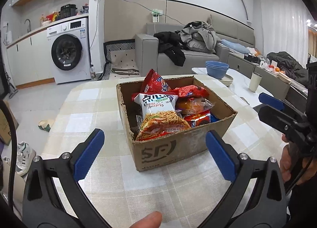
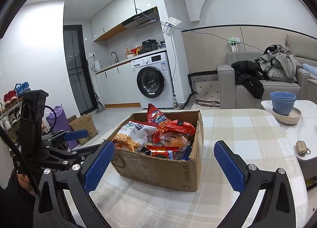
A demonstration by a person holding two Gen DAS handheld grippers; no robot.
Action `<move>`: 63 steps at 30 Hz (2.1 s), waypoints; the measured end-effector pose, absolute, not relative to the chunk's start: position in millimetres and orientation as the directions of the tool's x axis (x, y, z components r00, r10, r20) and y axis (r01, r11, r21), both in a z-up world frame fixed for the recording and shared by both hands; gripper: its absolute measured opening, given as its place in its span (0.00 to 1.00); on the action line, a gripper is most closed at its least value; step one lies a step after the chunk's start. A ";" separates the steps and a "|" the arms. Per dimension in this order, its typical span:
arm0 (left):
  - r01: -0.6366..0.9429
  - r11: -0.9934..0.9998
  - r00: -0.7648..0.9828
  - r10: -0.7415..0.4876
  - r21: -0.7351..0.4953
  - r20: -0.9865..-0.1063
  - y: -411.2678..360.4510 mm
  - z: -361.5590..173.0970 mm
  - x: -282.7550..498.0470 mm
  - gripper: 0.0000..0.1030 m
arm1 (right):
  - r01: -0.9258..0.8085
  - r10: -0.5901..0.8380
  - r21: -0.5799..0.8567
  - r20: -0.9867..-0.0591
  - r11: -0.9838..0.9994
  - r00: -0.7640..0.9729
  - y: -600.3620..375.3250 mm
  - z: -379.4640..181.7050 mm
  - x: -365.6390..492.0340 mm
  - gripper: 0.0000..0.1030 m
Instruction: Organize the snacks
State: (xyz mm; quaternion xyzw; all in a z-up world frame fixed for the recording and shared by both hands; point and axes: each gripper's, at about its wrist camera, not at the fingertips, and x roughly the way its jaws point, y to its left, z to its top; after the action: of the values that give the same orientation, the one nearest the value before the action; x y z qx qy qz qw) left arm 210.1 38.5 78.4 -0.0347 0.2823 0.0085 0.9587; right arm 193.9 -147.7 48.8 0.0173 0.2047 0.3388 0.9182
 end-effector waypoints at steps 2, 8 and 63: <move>-0.039 0.998 0.848 0.006 -0.051 -0.530 37.0 76.3 206.8 0.99 | -0.614 0.630 0.174 -0.358 0.770 0.689 -150.2 45.3 188.8 0.99; -0.036 0.999 0.852 0.020 -0.021 -0.523 33.2 63.3 197.3 0.99 | -0.613 0.621 0.153 -0.362 0.775 0.695 -150.8 35.6 179.8 1.00; -0.085 0.993 0.893 0.038 -0.085 -0.449 45.9 22.4 197.1 0.99 | -0.623 0.609 0.065 -0.313 0.779 0.729 -142.5 10.0 163.8 1.00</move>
State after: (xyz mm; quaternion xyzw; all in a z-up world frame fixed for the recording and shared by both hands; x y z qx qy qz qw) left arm 197.1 45.9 22.4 -0.0514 0.2296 0.0317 0.9714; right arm 163.8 -142.5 10.0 -0.0220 0.1605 0.3315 0.9295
